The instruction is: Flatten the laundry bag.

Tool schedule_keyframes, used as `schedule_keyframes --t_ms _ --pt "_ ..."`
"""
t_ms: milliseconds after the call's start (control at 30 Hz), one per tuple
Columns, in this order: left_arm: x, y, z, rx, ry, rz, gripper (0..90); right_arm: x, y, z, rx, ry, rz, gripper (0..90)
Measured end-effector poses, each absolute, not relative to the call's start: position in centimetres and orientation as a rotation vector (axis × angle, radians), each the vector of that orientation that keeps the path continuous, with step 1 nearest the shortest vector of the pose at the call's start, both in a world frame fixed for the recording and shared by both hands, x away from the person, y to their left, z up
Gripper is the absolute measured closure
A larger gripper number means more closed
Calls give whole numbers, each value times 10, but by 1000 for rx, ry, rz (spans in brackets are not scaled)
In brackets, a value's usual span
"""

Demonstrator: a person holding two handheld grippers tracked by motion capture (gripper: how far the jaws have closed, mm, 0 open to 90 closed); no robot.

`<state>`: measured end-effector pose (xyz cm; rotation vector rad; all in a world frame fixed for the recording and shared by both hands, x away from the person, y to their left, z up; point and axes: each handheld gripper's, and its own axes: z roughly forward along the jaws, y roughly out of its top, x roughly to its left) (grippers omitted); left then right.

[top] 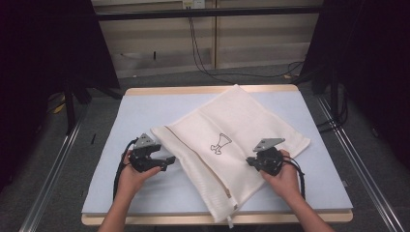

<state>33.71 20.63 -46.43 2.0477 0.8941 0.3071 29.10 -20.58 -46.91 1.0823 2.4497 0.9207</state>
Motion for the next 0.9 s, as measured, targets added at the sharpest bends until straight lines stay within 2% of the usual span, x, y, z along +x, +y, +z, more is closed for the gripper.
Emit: schedule_keyframes --t_ms 233,700,733,900 --pt "340 212 -466 2041 915 303 201 296 -241 -468 1140 2401 909 887" --pt "347 218 -456 1977 915 264 148 299 -259 -464 1158 2344 858 874" --pt "347 218 -456 1978 917 270 148 299 -260 -464 1162 2333 870 853" --pt "350 216 -451 1978 918 288 136 298 -256 -464 1221 2264 984 547"
